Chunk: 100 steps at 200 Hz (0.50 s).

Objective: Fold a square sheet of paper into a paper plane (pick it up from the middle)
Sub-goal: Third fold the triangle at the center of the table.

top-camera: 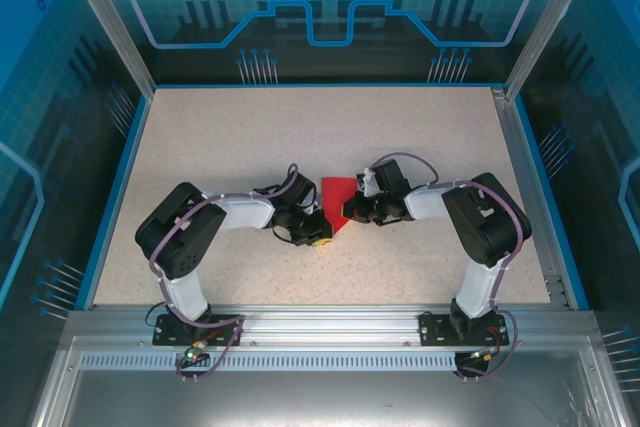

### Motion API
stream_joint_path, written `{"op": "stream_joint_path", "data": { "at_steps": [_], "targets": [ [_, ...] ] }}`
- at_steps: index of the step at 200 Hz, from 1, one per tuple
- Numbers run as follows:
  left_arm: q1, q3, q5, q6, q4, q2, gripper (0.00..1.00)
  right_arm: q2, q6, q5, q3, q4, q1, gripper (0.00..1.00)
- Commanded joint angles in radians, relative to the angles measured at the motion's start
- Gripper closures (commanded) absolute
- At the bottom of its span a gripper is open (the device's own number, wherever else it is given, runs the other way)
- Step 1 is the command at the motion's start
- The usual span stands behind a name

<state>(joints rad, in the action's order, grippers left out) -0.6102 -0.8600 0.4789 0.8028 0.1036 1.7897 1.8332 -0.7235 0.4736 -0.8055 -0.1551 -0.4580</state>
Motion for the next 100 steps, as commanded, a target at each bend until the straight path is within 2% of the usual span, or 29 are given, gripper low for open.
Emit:
{"op": "stream_joint_path", "data": {
  "at_steps": [1, 67, 100],
  "targets": [
    [0.007, 0.048, -0.027, -0.044, 0.174, -0.013, 0.86, 0.049, 0.029, -0.119, 0.012, 0.101, 0.002, 1.00],
    [0.009, 0.081, -0.066, -0.046, 0.197, -0.131, 0.88, 0.034, 0.016, -0.113, 0.010, 0.100, 0.001, 1.00],
    [0.017, 0.029, -0.099, -0.051, 0.168, -0.183, 0.87, 0.013, -0.009, -0.107, 0.018, 0.083, 0.001, 1.00]
  ]
}}
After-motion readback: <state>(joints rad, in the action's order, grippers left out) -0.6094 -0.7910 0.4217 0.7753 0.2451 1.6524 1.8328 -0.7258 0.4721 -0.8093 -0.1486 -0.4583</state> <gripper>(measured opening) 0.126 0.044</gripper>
